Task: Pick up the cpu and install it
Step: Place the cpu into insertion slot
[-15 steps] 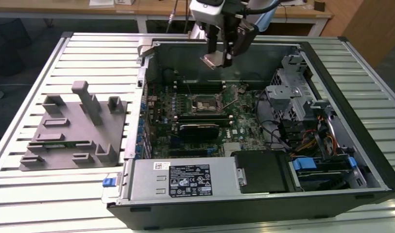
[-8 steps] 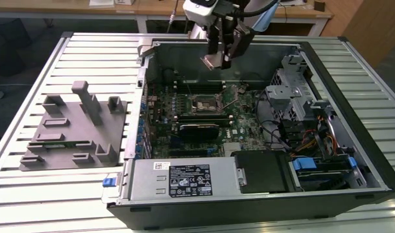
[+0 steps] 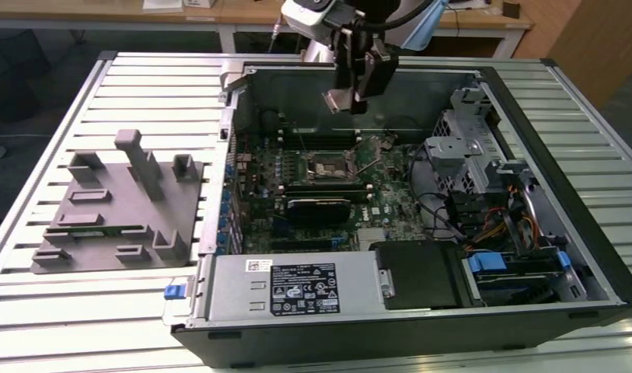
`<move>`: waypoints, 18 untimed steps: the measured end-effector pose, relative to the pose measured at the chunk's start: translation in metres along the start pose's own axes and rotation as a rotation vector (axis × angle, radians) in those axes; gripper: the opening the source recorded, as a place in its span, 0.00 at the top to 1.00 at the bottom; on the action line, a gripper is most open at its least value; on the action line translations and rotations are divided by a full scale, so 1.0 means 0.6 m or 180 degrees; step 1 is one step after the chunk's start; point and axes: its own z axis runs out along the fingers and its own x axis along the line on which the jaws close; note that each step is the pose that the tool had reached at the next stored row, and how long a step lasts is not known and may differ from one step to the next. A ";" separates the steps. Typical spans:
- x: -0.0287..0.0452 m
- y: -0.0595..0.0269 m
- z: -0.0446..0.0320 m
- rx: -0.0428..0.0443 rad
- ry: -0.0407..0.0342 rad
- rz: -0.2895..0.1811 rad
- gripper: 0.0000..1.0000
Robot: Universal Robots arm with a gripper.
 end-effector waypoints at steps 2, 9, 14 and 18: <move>0.001 0.000 0.003 -0.0001 -0.0002 0.0092 0.46; 0.012 0.002 0.022 -0.0002 -0.0005 0.0221 0.46; 0.015 0.003 0.037 -0.0002 -0.0008 0.0358 0.46; 0.015 0.003 0.049 -0.0002 -0.0012 0.0499 0.46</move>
